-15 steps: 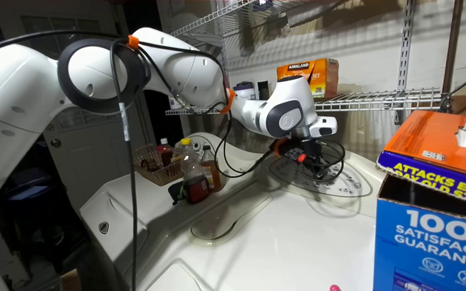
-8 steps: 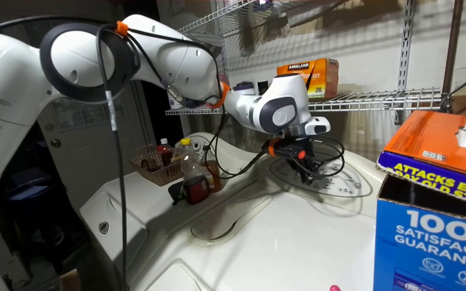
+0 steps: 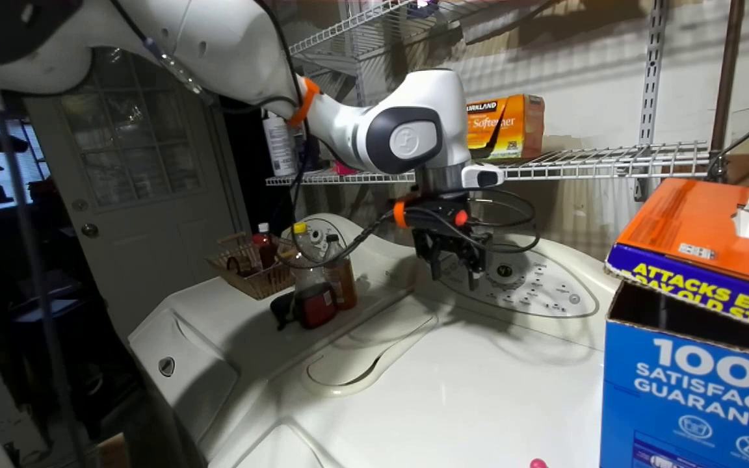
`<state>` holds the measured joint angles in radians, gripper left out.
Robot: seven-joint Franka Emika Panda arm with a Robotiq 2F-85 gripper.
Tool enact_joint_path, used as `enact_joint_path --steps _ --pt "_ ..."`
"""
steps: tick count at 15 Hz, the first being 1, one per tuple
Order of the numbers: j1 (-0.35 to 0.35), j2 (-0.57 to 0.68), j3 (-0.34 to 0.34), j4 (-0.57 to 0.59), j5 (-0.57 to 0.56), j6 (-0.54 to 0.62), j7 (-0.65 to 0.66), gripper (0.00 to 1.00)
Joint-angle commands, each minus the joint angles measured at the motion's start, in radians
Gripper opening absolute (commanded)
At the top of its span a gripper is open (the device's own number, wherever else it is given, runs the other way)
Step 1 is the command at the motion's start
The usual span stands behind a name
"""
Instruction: Press a button on the washing machine on the right.
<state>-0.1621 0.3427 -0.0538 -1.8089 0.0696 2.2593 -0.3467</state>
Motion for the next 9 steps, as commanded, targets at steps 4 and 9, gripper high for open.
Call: enact_joint_path --steps 4,9 --pt "0.016 -0.334 -0.018 -0.209 -0.100 -0.182 -0.037 1.00" --pt "0.022 -0.347 -0.027 -0.190 -0.069 -0.201 -0.053 1.00"
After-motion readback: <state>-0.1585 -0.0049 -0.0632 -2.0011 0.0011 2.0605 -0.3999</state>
